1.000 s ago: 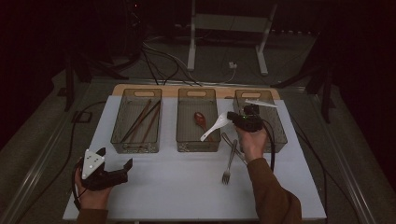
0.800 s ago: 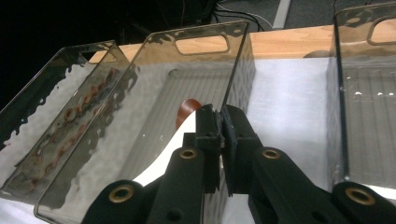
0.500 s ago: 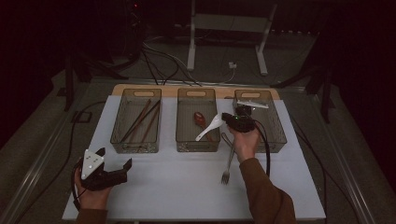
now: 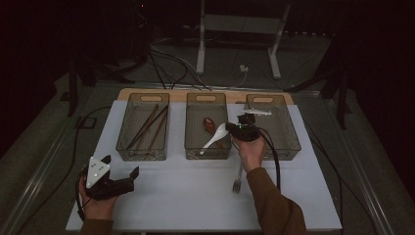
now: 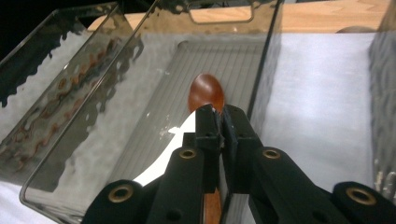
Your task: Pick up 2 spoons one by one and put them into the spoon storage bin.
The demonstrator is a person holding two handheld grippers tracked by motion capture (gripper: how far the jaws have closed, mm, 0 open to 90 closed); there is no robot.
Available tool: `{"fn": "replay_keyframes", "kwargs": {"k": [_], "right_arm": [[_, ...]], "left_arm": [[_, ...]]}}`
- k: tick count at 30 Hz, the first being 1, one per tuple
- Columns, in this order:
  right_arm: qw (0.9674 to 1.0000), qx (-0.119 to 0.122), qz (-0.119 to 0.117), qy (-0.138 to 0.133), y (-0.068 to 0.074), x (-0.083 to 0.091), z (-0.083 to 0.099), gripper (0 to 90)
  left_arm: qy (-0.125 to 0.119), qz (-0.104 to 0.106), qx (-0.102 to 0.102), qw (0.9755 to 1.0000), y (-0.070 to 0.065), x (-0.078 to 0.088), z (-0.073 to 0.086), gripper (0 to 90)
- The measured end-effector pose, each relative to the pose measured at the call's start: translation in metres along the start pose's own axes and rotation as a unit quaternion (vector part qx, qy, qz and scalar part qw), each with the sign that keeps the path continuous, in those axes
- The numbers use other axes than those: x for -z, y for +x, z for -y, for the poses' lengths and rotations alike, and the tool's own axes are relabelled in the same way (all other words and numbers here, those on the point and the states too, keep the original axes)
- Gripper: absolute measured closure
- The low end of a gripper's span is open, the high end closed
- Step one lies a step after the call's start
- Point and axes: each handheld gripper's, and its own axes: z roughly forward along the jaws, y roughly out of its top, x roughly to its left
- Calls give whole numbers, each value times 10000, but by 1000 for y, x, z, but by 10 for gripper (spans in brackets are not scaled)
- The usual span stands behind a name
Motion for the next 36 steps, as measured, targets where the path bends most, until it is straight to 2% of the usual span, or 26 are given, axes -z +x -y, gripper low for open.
{"fn": "replay_keyframes", "kwargs": {"k": [16, 20, 22, 24, 27, 31, 33, 36], "right_arm": [[9988, 244, -211, 364, 9, -12, 9, 857], [9991, 218, -150, 336, 8, -13, 9, 860], [9995, 199, 11, 245, 8, -13, 8, 864], [9997, 87, -17, 209, 6, -13, 6, 864], [9999, 63, 56, 134, 6, -14, 3, 864], [9997, -17, 240, -37, 4, -14, 0, 864], [9997, -63, 250, -42, 3, -15, 0, 864], [9997, -1, 247, 42, 3, -18, 1, 861]], "left_arm": [[2, 10, -14, 10000, -1, -1, 0, 7], [-4, 5, -16, 10000, -1, -1, 0, 7], [-3, 3, -17, 10000, -1, -1, 0, 7], [-1, 6, -14, 10000, -1, -1, 0, 7], [7, 12, -14, 10000, -1, -1, 0, 6], [-1, 15, -17, 10000, -1, -1, 0, 7], [2, 11, -14, 10000, -1, -1, 0, 7], [18, 15, -24, 10000, -1, -1, 0, 7]]}}
